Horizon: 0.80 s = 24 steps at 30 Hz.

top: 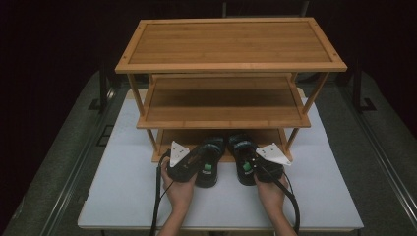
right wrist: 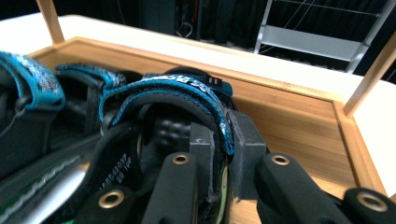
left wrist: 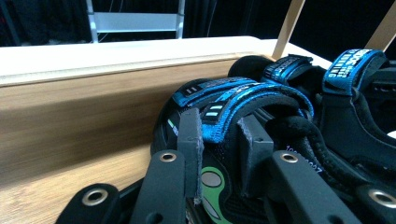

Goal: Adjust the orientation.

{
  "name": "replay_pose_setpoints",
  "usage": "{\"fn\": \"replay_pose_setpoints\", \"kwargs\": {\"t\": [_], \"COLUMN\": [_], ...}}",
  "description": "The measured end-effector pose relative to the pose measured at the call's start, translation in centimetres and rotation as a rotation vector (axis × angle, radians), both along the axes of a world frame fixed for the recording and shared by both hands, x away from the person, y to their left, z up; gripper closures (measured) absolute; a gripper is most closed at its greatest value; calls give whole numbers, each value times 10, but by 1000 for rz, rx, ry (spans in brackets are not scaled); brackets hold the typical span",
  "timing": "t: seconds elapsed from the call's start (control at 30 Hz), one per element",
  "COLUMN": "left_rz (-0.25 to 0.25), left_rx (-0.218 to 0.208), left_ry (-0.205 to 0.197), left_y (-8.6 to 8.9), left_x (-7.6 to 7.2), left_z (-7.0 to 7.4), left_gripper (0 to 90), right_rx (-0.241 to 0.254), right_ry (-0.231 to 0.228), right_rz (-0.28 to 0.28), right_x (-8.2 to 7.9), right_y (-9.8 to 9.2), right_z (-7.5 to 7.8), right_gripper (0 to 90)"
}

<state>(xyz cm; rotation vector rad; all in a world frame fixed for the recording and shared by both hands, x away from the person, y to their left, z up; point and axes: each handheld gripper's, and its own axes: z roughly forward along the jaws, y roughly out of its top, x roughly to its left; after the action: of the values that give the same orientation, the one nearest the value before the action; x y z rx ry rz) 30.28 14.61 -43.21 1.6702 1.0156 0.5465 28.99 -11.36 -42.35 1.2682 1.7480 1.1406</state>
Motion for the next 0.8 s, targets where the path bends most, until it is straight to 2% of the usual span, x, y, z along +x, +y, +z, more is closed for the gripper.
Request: {"fn": "replay_pose_setpoints", "kwargs": {"t": [0.07,0.17,0.27,0.43,0.6,0.8], "left_rz": [2,3,0,-17,-45,-93], "left_rx": [0,0,5,7,-4,-6], "left_ry": [0,-2,-5,2,20,39], "left_y": [-1,-2,-2,-1,1,5], "left_x": [0,0,0,-1,0,0], "left_z": [0,0,0,0,0,3], "left_gripper": [734,730,717,658,591,525], "right_rx": [-6,3,-8,-13,-40,-19], "right_ry": [11,17,20,43,50,73], "right_rz": [10,-9,-7,-7,44,96], "right_x": [2,3,4,7,7,10], "right_y": [0,0,2,-4,-5,-11], "right_z": [-1,-3,-3,-3,-2,-1], "right_gripper": [803,803,791,745,690,613]}}
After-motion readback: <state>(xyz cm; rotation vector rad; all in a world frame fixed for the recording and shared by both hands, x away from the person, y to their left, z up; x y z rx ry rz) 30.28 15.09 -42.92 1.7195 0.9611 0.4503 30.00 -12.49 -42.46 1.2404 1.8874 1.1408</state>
